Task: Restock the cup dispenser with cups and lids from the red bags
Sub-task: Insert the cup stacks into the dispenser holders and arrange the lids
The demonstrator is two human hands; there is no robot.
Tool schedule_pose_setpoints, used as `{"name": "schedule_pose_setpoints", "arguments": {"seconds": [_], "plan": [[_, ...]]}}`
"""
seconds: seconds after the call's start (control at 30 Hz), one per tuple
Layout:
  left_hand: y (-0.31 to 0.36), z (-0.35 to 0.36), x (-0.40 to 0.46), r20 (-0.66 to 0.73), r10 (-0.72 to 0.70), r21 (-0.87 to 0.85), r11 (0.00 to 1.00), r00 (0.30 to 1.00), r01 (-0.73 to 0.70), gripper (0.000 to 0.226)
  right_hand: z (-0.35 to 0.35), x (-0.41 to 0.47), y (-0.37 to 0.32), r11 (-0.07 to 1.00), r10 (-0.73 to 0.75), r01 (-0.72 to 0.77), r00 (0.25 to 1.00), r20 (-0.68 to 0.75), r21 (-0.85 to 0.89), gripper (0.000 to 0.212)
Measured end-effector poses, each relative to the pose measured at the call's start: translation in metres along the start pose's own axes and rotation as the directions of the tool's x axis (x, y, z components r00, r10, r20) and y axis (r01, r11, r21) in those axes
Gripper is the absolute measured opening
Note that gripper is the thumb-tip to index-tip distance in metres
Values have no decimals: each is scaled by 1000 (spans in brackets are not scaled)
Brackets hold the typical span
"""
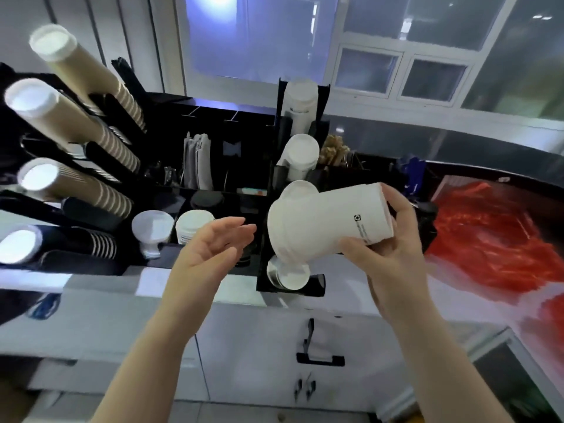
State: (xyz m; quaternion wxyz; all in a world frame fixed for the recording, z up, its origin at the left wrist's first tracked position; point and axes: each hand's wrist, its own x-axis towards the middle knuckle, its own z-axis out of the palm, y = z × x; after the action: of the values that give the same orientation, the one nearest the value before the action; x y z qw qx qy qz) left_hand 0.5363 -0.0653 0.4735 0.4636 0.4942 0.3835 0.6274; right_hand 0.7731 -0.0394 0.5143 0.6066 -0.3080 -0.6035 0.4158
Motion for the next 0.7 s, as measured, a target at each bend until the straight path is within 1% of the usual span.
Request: {"name": "schedule_pose_setpoints", "arguments": {"seconds": [0.07,0.13,0.23,0.27,0.33,0.43,0.5,0.53,0.63,0.7], "plan": [[-7,5,-12,-33,-7,54,998,999,9,39,-8,-15,5,999,33,-33,999,-8,-9,73],[-16,13,-21,-68,-16,155,988,998,27,42,-15,-27,11,997,58,-60,997,-46,-38,75],[-32,25,-26,-153,-56,316,943,987,103,37,-17,-36,23,992,73,-83,992,-107,-91,73],[-37,29,-25,-173,-88,362,921,981,146,36,-14,-37,28,990,76,-90,990,-120,-110,73],[-45,35,-23,-182,-147,465,858,972,217,41,-5,-39,36,981,76,-96,989,-128,-166,77],[-51,40,-24,-174,-177,615,748,969,247,44,10,-39,46,934,7,-32,997,-73,-355,81],[-52,40,-24,-185,-172,659,709,968,252,45,16,-37,53,877,-48,40,999,-6,-480,83],[-53,39,-25,-185,-169,674,696,968,250,45,19,-35,57,853,-49,56,998,26,-520,83],[-53,37,-24,-165,-161,699,677,973,231,46,22,-31,70,783,-3,39,998,59,-621,81],[-52,34,-24,-148,-162,693,687,976,219,47,23,-30,79,727,-3,41,998,57,-686,80]]}}
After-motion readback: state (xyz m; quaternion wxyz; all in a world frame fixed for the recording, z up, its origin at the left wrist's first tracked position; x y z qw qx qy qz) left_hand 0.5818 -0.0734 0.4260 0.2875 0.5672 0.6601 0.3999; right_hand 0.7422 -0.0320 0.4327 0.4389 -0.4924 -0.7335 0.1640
